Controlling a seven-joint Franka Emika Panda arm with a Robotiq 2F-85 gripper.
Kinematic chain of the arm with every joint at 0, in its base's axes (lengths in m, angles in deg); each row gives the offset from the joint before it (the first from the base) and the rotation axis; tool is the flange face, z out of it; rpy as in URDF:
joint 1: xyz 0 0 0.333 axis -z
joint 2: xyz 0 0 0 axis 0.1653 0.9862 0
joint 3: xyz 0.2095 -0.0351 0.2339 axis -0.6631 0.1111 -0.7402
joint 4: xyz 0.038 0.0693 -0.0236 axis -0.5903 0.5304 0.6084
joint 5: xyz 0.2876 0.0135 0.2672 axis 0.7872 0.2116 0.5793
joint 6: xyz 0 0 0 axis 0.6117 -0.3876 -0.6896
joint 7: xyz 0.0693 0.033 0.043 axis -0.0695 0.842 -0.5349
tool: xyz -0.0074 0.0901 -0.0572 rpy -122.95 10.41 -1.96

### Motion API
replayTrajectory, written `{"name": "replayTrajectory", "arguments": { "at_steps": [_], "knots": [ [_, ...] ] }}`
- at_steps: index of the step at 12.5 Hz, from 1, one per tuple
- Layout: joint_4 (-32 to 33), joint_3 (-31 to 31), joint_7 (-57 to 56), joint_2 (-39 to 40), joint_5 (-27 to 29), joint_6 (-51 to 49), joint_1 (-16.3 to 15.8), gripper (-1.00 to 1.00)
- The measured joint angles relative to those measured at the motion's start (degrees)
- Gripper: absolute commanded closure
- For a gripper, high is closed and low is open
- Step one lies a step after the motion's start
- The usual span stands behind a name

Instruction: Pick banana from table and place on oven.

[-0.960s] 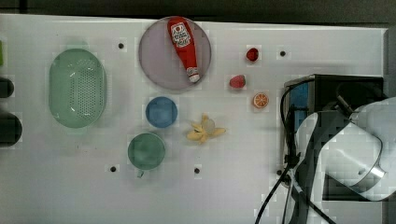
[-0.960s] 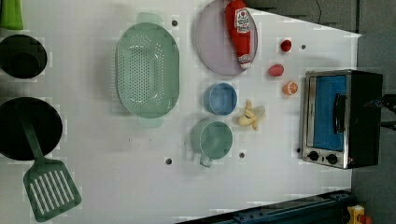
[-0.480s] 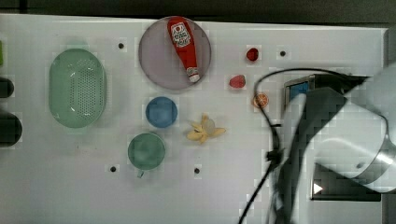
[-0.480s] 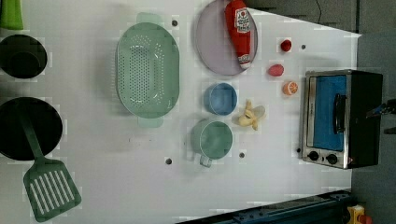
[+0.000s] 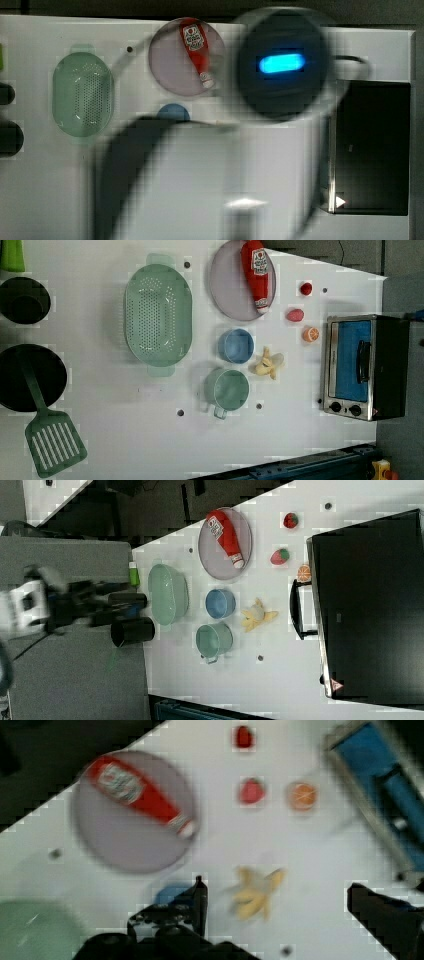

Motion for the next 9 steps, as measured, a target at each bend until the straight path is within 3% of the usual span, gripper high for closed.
{"name": "replayTrajectory", "arguments": {
  "at_steps": [3,6,9],
  "knots": [
    [1.23,-4.34,5.93,-3.68,0.61,-6.65,-5.57,-1.0],
    [1.4,-5.55,9.61,-3.56,1.2,-7.31,-4.43,-1.0],
    [2.13,-1.23,11.1,-1.14,-0.52,-6.35,-3.44,-1.0]
  ]
}}
